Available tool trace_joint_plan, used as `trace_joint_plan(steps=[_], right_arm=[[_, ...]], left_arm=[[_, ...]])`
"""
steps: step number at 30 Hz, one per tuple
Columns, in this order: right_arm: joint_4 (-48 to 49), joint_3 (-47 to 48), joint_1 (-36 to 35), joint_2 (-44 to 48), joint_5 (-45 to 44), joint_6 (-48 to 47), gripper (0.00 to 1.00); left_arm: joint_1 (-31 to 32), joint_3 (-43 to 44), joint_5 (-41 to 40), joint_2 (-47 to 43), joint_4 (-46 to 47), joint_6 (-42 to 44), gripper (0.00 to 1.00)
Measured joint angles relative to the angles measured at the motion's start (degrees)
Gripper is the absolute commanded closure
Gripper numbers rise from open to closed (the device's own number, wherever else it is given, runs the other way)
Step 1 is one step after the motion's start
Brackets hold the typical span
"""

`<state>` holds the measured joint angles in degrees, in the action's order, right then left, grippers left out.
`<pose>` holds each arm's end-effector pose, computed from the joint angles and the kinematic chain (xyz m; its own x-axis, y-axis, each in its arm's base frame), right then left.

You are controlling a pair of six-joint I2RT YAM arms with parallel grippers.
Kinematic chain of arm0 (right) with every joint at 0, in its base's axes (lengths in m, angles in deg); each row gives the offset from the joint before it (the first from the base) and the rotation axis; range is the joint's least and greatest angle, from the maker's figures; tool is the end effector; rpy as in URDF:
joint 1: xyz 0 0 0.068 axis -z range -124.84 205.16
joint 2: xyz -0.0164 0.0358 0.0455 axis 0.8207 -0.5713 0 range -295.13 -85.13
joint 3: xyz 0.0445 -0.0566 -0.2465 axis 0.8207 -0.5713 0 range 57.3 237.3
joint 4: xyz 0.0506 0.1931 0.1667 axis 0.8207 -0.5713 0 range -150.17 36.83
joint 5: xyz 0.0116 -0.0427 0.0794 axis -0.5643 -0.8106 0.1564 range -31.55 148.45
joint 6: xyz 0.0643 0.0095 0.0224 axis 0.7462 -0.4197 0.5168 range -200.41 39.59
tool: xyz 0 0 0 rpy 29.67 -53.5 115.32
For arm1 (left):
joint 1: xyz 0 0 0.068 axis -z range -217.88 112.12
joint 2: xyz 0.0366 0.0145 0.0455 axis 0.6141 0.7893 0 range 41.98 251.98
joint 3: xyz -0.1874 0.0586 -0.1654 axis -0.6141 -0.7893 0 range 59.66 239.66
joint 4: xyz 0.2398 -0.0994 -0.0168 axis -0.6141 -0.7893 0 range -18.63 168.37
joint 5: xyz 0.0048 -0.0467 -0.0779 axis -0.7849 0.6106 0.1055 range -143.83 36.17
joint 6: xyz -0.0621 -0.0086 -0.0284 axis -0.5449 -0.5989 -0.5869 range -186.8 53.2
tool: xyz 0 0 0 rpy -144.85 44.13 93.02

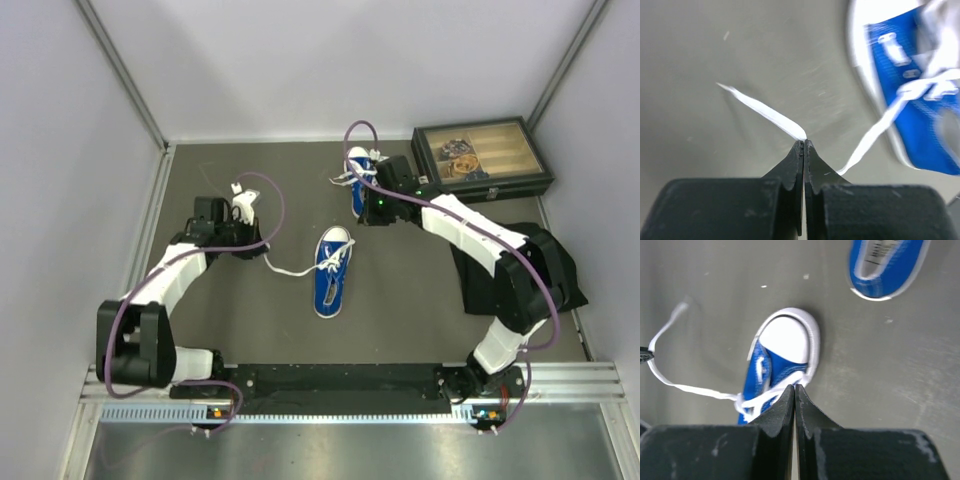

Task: Tie the shoes

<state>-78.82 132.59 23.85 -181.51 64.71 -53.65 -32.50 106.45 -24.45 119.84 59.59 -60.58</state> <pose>0.3257 0.2051 0.2336 -0.8169 0.0270 -0.5761 -0.2381 0.8941 0.3795 0.2828 -0.0541 0.1873 -0.7136 0.1621 -0.6815 0.4768 0.8251 -0.3030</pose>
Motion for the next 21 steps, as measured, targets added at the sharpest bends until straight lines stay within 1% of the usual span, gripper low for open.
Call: trace_joint_plan(steps=[2,3,6,7,10,11,12,20,21], right_arm=[[-0.7,1.7,-0.5,-0.8,1.4,0.0,0.79],[-1.5,3.1,-0.6,-1.8,2.2,0.1,0.6],[-1.9,6.6,-0.8,-5.2,3.8,0.9,0.43],[-2.0,6.6,-0.8,-6.0,4.2,1.4,0.4],[-2.9,6.5,-0.9,-7.6,4.4,2.9,0.38],[-3.0,6.5,-0.9,-8.1,4.3,3.5,0.35],[-3.1,6.5,-0.9,-8.7,4.0,3.9,0.34],[-4.3,6.6,-0.9,-12.9,4.2,6.8,0.4],[-4.7,6.6,-0.9,-13.0,4.3,6.9,0.42]], left_arm=[[0.0,-0.5,2.5,-2.8,0.8,0.0,1.0],[0.2,-0.5,3.5,-3.9,1.2,0.0,1.0],[0.3,-0.5,5.8,-5.2,2.1,0.1,1.0],[0.3,-0.5,6.2,-5.1,2.2,0.1,1.0],[0.4,-0.9,7.3,-5.1,2.1,0.1,1.0],[0.4,-1.1,7.4,-5.1,2.2,0.1,1.0],[0.4,-1.2,7.5,-5.1,2.2,0.1,1.0],[0.7,-1.5,8.3,-5.0,2.3,0.0,1.0],[0.7,-1.5,8.3,-5.0,2.5,0.0,1.0]])
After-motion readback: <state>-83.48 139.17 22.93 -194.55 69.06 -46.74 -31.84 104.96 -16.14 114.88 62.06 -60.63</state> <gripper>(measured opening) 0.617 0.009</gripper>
